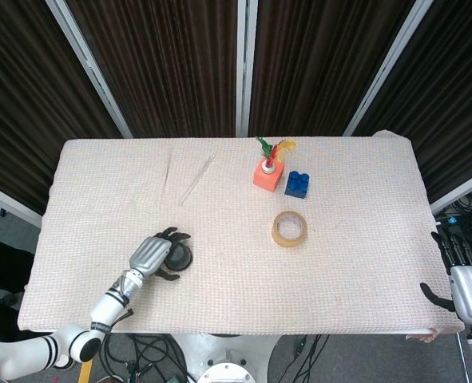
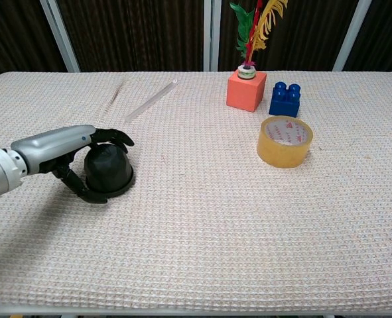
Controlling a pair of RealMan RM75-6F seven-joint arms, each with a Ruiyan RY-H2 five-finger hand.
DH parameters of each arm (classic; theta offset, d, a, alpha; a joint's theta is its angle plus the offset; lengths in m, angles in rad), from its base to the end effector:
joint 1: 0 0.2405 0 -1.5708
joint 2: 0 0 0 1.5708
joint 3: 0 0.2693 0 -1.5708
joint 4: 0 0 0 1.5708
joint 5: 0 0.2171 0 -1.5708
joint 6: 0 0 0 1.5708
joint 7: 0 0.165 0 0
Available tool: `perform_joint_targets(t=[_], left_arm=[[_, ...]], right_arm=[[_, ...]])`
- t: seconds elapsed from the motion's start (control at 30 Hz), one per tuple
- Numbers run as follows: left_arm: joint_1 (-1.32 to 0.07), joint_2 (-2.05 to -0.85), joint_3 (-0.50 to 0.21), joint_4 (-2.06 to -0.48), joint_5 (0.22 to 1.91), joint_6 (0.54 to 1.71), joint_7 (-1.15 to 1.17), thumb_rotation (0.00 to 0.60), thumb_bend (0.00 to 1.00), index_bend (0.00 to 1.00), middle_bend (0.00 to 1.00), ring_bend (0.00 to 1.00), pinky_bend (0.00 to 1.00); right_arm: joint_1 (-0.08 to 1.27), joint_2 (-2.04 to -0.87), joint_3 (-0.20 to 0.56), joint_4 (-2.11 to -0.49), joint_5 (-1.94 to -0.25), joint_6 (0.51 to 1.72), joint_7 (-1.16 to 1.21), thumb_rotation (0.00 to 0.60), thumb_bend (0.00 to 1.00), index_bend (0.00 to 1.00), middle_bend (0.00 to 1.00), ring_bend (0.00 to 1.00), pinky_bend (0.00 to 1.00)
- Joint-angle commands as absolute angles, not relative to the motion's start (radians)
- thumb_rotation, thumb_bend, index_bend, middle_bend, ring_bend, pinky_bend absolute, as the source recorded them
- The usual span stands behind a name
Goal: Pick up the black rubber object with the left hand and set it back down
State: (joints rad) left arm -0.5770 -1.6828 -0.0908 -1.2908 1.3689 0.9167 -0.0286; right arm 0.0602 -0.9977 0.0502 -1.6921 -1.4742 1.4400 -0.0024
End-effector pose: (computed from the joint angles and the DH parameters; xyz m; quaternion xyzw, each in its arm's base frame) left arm -0.2073 0.3196 -0.0855 -0.7228 -0.4776 -0.3745 0.3306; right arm -0.3289 -0.1947 0.1859 0.5976 -0.3997 0.3534 0.5985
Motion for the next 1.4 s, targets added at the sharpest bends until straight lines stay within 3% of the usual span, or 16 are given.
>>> perform_joint_targets(t=[0.03,1.4], left_arm=[[-0.580,-1.693,-0.088,-1.278,1.367,0.922,-0.012,0.600,0.00,0.15,0.18,0.08,0.22],[-0.604,-1.694,-0.090,-1.266,1.315,0.903,-0.007,0.600,0.00,0.16,0.30,0.08,0.21]], right_arm=[[0.060,-0.998,0.050,-1.689,-1.474,1.439,0.001,0.600,0.15,0.00,0.00,0.00,0.00],[0.062,-1.003,0.052,-1.671,-1.455,1.426,0.015,0.600,0.14,0.00,0.00,0.00,0.00]])
